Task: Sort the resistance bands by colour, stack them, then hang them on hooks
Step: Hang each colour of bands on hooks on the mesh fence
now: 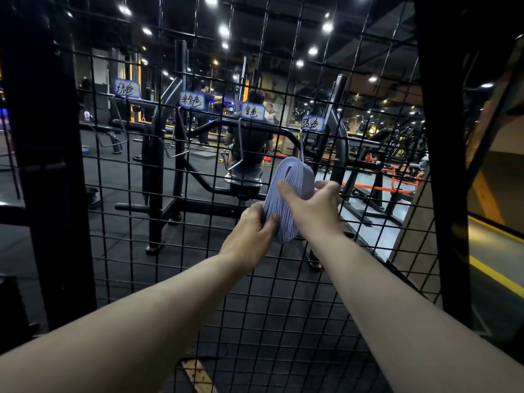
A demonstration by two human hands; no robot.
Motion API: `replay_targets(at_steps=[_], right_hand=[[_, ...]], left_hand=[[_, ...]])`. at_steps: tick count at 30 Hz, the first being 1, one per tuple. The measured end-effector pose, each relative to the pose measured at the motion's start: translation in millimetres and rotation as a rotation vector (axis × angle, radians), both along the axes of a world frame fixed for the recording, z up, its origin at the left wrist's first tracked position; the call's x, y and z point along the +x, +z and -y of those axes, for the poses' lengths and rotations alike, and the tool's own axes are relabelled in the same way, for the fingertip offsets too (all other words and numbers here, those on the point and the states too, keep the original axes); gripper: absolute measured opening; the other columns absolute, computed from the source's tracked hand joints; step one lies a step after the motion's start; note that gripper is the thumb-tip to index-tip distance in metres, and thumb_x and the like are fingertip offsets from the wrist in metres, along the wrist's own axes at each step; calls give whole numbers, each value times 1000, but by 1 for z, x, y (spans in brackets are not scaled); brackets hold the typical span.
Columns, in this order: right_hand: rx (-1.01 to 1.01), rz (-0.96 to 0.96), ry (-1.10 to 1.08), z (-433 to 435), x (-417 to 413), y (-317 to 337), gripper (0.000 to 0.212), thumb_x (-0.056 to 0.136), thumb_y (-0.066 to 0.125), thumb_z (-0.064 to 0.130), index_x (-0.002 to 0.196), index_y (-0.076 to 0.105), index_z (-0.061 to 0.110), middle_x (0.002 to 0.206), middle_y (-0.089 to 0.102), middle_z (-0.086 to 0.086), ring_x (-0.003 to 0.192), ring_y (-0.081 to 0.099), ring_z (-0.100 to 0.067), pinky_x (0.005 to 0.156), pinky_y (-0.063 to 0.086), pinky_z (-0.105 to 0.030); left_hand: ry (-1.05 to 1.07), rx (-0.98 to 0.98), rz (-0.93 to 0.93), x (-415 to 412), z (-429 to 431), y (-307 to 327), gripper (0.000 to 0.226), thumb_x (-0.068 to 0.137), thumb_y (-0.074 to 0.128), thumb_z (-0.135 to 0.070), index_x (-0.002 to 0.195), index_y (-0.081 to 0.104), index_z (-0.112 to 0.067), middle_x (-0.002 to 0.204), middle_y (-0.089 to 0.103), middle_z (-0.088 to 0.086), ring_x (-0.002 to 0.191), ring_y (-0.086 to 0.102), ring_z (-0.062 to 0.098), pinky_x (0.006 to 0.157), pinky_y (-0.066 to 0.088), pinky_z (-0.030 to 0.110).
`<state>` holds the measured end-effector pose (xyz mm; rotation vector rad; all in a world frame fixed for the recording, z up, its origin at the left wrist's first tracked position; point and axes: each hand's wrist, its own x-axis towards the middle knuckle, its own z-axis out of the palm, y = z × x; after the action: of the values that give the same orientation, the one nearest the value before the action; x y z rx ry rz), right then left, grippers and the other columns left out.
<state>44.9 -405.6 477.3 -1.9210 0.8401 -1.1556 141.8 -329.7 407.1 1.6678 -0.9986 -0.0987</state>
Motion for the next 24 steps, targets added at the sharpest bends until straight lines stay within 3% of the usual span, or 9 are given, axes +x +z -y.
replay_targets(at_steps=[6, 11, 14, 20, 24], right_hand=[[-120, -17, -79, 8, 9, 4, 64, 77, 76, 53, 108, 34, 15, 117, 50, -9, 105, 56, -28, 84, 50, -40], [-194, -2, -73, 12, 6, 3, 52, 85, 72, 43, 109, 39, 10, 115, 53, -11, 104, 57, -30, 84, 50, -41], [-233, -41, -82, 11, 6, 3, 49, 88, 66, 45, 110, 40, 9, 116, 52, -12, 105, 56, -31, 85, 51, -43], [-267, -47, -29, 8, 3, -2, 43, 92, 61, 44, 109, 35, 14, 117, 52, -9, 103, 57, -28, 82, 50, -41], [-309, -102, 32, 3, 1, -9, 42, 102, 47, 32, 131, 31, 5, 134, 46, -16, 114, 54, -32, 83, 43, -33]], left_hand=[[126, 138, 130, -4, 2, 3, 37, 85, 41, -68, 103, 51, -37, 105, 58, -6, 89, 63, 20, 81, 53, 46], [326, 272, 285, -10, -1, 18, 38, 87, 43, -64, 100, 57, -31, 104, 61, -7, 100, 60, 20, 87, 44, 39], [443, 251, 368, -13, -1, 28, 39, 92, 37, -53, 104, 63, -26, 110, 61, 0, 110, 55, 23, 91, 36, 40], [285, 68, 300, -1, 6, 51, 50, 99, 39, -48, 142, 43, -23, 127, 56, 7, 119, 53, 28, 101, 41, 43], [186, 28, 266, -1, 10, 50, 31, 102, 39, -40, 117, 55, -18, 124, 48, 9, 103, 57, 34, 92, 48, 45]])
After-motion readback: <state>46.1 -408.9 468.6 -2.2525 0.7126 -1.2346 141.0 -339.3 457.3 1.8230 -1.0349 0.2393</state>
